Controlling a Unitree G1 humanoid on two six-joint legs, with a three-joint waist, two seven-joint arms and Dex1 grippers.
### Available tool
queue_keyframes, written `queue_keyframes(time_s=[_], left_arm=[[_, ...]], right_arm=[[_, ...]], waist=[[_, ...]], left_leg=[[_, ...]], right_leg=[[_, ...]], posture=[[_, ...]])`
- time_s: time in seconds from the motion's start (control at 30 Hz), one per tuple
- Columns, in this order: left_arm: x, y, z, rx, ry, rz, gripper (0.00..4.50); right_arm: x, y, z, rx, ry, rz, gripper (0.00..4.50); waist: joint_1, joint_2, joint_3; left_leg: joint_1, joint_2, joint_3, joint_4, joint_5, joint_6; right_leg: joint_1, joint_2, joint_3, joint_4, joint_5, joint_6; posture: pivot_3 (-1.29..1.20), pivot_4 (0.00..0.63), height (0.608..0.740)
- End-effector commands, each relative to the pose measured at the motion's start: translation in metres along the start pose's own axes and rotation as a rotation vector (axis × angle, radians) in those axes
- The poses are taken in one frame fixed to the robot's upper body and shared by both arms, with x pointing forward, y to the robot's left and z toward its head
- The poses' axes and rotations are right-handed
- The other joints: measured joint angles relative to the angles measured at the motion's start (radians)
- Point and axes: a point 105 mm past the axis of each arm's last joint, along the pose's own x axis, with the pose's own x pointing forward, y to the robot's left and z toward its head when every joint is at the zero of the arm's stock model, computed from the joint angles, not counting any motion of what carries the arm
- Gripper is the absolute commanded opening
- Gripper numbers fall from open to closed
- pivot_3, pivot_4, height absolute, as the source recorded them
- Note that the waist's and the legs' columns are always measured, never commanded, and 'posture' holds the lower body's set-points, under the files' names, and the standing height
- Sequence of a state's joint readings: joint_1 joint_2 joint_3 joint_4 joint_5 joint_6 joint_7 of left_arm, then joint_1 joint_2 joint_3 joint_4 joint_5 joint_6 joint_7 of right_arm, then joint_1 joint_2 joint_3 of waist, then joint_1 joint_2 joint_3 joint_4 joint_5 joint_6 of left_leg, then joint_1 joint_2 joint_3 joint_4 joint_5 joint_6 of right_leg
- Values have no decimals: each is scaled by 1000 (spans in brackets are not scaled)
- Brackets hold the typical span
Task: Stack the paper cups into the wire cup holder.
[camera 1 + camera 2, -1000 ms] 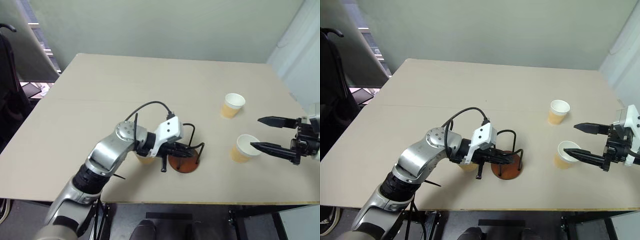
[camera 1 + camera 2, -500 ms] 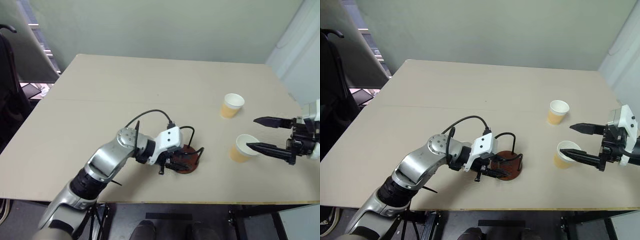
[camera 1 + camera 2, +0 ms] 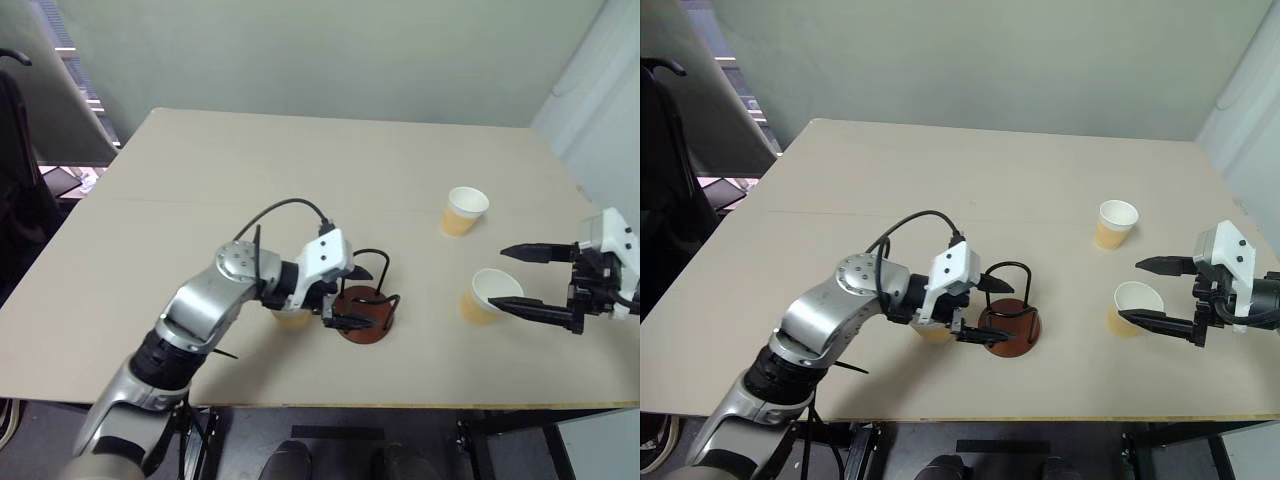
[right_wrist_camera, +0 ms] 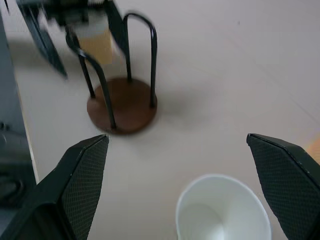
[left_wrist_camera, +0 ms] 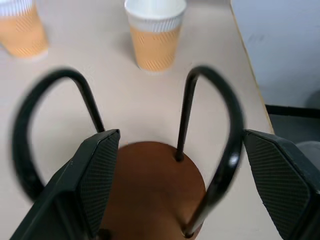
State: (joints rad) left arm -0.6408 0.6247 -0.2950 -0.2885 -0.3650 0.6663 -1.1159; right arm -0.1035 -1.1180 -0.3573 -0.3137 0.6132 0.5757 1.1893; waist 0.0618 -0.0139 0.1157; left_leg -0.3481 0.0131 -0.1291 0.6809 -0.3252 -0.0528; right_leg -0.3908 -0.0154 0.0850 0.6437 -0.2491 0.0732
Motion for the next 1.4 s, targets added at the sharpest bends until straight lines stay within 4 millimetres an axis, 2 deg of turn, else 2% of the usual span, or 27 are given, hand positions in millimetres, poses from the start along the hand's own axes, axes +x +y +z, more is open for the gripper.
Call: queue_keyframes(time_s=[0.03,0.23,0.33,0.53,0.73,0.83,0.9,1.03,1.2,1.3,1.4], left_arm=[[-12,-8,6,37,-37,-34,4158],[-22,-13,8,17,-58,-21,4158],[-34,-11,16,20,-91,12,4158],[-84,-4,38,27,-162,117,4158],[-125,-22,39,-7,-175,132,4158],[-141,-28,35,-33,-180,184,4197],[-150,-30,33,-47,-188,215,4197],[-163,-33,25,-76,-183,279,4197],[-169,-34,13,-110,-165,326,4197],[-168,-34,12,-112,-168,327,4197],[-169,-34,13,-109,-167,332,4197]], right_arm=[[6,-2,-5,-57,67,21,4500],[20,-7,-23,-93,162,50,4500],[26,-9,-28,-112,194,73,4500],[25,-14,-40,-132,265,101,4500],[29,-17,-53,-159,329,123,4500],[33,-18,-52,-171,324,139,3910],[33,-18,-50,-176,320,149,3274],[32,-20,-48,-187,323,149,1716],[32,-17,-43,-198,313,176,22],[31,-14,-38,-206,302,197,22],[28,-15,-19,-249,264,202,22]], waist=[[-2,0,0],[-1,0,0],[-3,0,0],[-4,0,0],[-7,0,0],[-8,0,0],[-7,0,0],[-9,0,0],[-9,0,0],[-9,0,0],[-10,0,0]], left_leg=[[0,0,0,0,0,0],[-1,1,-2,0,0,1],[-1,1,-2,-1,-1,1],[-1,1,-1,-1,-1,1],[-1,3,-1,-4,-1,1],[-1,4,-1,-5,-1,1],[-1,5,-1,-5,-1,1],[-1,5,-1,-6,-1,1],[-2,5,-1,-7,-1,1],[-1,5,-1,-8,0,1],[-2,5,0,-8,0,0]], right_leg=[[0,0,0,0,0,0],[-1,-4,-1,0,0,0],[-1,-5,0,0,0,0],[-3,-5,0,0,0,0],[-5,-6,0,0,-1,-1],[-6,-5,0,1,-1,-2],[-7,-6,0,1,-1,-3],[-7,-5,0,2,-2,-5],[-8,-5,0,2,-3,-8],[-8,-5,0,2,-3,-9],[-9,-5,0,2,-3,-9]], posture=[[0,150,740],[0,150,740],[0,150,740],[0,150,740],[0,150,740],[0,150,740],[0,150,740],[0,150,740],[0,150,740],[0,150,740],[0,150,740]])
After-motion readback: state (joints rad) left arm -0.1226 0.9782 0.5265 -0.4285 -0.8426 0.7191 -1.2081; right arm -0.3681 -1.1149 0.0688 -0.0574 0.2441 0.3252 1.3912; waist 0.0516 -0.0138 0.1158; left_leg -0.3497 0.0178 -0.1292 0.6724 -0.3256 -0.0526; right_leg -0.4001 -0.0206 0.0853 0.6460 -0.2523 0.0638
